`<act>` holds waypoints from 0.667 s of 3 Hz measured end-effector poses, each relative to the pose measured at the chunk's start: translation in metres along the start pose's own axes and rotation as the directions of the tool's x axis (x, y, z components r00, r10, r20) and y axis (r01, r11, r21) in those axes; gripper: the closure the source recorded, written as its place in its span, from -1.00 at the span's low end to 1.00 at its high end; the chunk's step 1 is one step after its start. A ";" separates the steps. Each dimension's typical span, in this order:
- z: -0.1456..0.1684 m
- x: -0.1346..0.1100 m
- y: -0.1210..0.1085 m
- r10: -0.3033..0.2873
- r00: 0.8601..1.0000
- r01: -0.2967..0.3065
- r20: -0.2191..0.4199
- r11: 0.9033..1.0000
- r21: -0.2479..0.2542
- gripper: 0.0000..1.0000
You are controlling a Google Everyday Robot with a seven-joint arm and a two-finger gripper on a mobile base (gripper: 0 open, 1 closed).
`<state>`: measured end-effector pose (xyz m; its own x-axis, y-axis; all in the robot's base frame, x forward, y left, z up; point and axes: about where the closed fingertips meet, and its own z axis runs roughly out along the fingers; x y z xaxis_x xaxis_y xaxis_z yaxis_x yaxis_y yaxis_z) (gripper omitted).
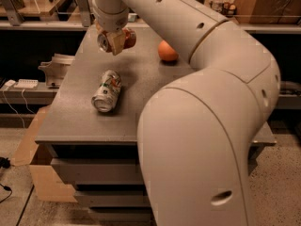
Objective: Knock coke can over
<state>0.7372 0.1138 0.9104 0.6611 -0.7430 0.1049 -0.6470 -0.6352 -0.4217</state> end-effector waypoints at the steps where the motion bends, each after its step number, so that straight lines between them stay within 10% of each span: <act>1: 0.018 -0.004 0.004 -0.037 0.999 0.037 0.007 0.998 -0.057 1.00; 2: 0.035 -0.007 0.008 -0.053 0.998 0.055 0.024 0.993 -0.100 1.00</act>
Offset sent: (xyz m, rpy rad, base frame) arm 0.0064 0.0092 -0.0476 -0.1021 0.1228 0.0654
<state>0.7407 0.1212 0.8748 0.7032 -0.7032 0.1053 -0.6446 -0.6930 -0.3229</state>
